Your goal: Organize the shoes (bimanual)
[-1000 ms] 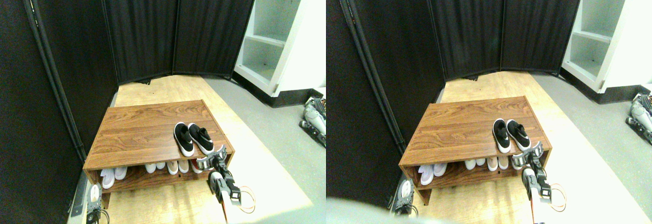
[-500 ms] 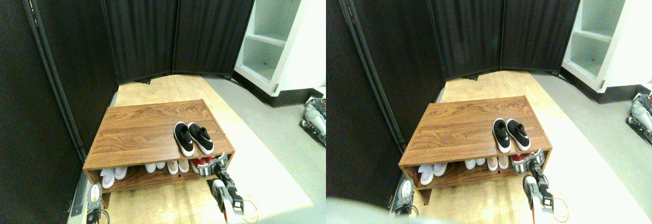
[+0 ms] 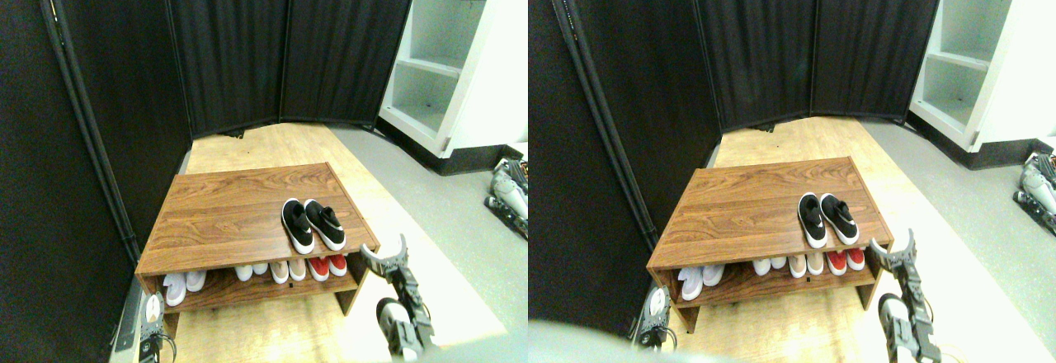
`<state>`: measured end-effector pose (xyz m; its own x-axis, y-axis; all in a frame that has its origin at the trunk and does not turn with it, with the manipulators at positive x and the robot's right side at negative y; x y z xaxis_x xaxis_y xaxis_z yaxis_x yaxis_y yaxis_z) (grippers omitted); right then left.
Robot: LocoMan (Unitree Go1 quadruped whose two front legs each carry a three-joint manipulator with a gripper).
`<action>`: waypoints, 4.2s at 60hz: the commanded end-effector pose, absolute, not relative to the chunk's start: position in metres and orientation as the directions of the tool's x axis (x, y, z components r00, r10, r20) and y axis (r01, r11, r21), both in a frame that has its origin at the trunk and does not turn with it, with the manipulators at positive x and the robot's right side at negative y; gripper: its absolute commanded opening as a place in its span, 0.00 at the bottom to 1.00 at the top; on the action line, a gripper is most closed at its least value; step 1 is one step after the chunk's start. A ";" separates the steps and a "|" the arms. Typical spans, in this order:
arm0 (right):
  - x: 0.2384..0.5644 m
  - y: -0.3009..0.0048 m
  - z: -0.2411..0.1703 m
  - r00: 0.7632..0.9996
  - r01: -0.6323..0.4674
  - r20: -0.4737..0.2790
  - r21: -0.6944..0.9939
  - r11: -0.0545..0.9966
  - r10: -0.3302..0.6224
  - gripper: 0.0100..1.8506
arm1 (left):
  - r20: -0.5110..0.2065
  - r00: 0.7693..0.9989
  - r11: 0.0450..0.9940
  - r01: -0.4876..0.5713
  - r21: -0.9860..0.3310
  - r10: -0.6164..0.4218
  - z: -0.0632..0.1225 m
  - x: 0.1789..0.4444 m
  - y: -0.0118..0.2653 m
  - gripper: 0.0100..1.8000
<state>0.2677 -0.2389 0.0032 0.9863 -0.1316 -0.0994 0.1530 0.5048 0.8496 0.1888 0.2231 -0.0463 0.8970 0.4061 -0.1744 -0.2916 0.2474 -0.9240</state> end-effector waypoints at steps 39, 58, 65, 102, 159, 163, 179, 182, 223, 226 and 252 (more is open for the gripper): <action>0.366 -0.216 -0.058 0.959 0.281 -0.234 0.864 0.417 -0.161 0.00 | -0.140 0.887 0.267 -0.278 -0.923 0.440 -0.046 0.189 0.223 0.00; 0.359 -0.178 -0.057 0.971 0.232 -0.234 0.886 0.401 -0.045 0.00 | -0.132 0.877 0.288 -0.289 -0.913 0.462 -0.049 0.188 0.224 0.00; 0.354 -0.171 -0.059 0.970 0.235 -0.239 0.886 0.400 -0.042 0.00 | -0.131 0.872 0.292 -0.294 -0.910 0.472 -0.050 0.188 0.223 0.00; 0.360 -0.202 -0.036 0.987 0.161 -0.151 0.869 0.467 -0.059 0.00 | -0.138 0.887 0.276 -0.280 -0.919 0.441 -0.047 0.194 0.218 0.00; 0.221 -0.219 -0.025 0.999 0.042 -0.039 0.937 0.346 -0.016 0.00 | -0.168 0.908 0.270 -0.284 -0.920 0.385 -0.043 0.196 0.213 0.00; 0.222 -0.216 -0.025 0.999 0.036 -0.036 0.933 0.357 -0.007 0.00 | -0.170 0.906 0.261 -0.285 -0.922 0.388 -0.043 0.196 0.213 0.00; 0.228 -0.211 -0.022 0.999 0.040 -0.050 0.931 0.364 0.018 0.00 | -0.175 0.909 0.253 -0.283 -0.925 0.378 -0.043 0.196 0.215 0.00; 0.228 -0.210 -0.022 0.998 0.042 -0.053 0.931 0.364 0.020 0.00 | -0.172 0.907 0.249 -0.281 -0.927 0.384 -0.044 0.196 0.216 0.00; 0.221 -0.198 -0.009 0.976 0.122 -0.177 0.927 0.354 0.127 0.90 | -0.175 0.904 0.243 -0.285 -0.927 0.390 -0.044 0.194 0.216 0.00; 0.221 -0.196 -0.010 0.973 0.131 -0.185 0.934 0.332 0.136 0.89 | -0.175 0.904 0.244 -0.285 -0.927 0.391 -0.044 0.193 0.216 0.00; 0.254 -0.170 -0.051 0.960 0.173 -0.224 0.946 0.274 0.167 0.88 | -0.164 0.899 0.269 -0.289 -0.919 0.406 -0.044 0.189 0.217 0.00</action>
